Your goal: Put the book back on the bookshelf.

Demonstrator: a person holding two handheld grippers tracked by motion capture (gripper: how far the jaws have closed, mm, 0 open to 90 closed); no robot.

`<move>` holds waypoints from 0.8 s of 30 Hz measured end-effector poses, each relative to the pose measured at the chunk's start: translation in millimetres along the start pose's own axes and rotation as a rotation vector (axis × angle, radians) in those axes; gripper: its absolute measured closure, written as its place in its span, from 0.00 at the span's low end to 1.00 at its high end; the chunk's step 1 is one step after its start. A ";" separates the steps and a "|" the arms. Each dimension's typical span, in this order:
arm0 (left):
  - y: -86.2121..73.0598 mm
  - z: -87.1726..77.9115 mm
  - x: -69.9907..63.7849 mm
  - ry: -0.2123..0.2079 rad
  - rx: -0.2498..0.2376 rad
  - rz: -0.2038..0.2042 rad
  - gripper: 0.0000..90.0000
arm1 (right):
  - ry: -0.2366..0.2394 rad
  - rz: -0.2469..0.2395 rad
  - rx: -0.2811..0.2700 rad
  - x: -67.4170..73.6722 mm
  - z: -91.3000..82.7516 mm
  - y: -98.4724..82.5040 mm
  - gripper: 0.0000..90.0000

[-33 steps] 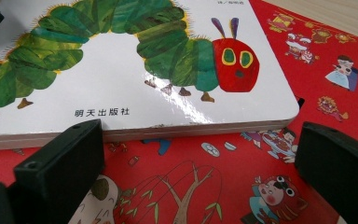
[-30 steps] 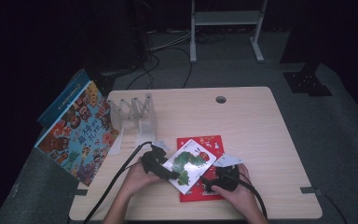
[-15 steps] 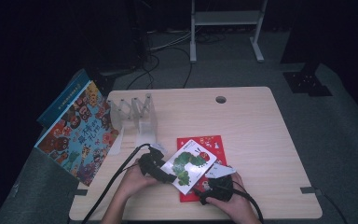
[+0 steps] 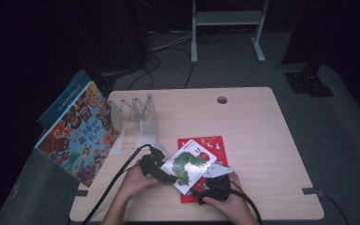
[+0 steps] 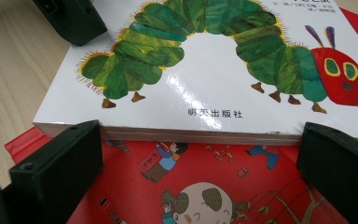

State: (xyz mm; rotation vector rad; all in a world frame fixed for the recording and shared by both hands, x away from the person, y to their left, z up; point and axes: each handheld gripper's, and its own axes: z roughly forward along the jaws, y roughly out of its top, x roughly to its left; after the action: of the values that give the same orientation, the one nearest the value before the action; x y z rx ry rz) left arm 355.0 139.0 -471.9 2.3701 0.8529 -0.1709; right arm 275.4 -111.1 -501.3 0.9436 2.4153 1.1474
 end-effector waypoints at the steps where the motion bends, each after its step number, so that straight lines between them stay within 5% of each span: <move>1: 0.0 -0.5 0.3 0.000 -0.002 -0.005 0.12 | 0.000 0.002 0.001 0.0 0.0 0.1 0.00; 8: 1.5 -6.0 -1.2 0.004 -0.016 0.001 0.13 | 0.000 0.001 0.002 -0.1 0.0 0.1 0.00; 16: 5.7 -30.1 -10.3 -0.034 -0.149 0.013 0.15 | -0.011 0.007 0.003 -0.1 -0.5 -0.4 0.00; 20: 10.8 -44.0 -20.3 -0.079 -0.193 0.058 0.19 | -0.017 0.011 0.003 -0.8 -0.9 -0.8 0.00; 21: 12.3 -43.3 -24.0 -0.196 -0.206 0.078 0.25 | -0.017 0.014 0.003 -0.8 -0.9 -0.7 0.00; 22: 14.9 -39.7 -30.4 -0.242 -0.201 0.101 0.30 | -0.019 0.016 0.001 -1.0 0.0 0.0 0.00; 24: 22.0 -30.6 -49.6 -0.188 -0.147 0.175 0.32 | -0.026 0.019 0.001 -1.4 1.7 1.4 0.00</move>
State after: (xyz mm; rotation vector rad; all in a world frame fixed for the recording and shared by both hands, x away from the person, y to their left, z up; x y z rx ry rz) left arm 327.2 116.9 -420.7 2.2359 0.5478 -0.2466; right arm 277.9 -110.5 -501.3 0.9778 2.3919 1.1332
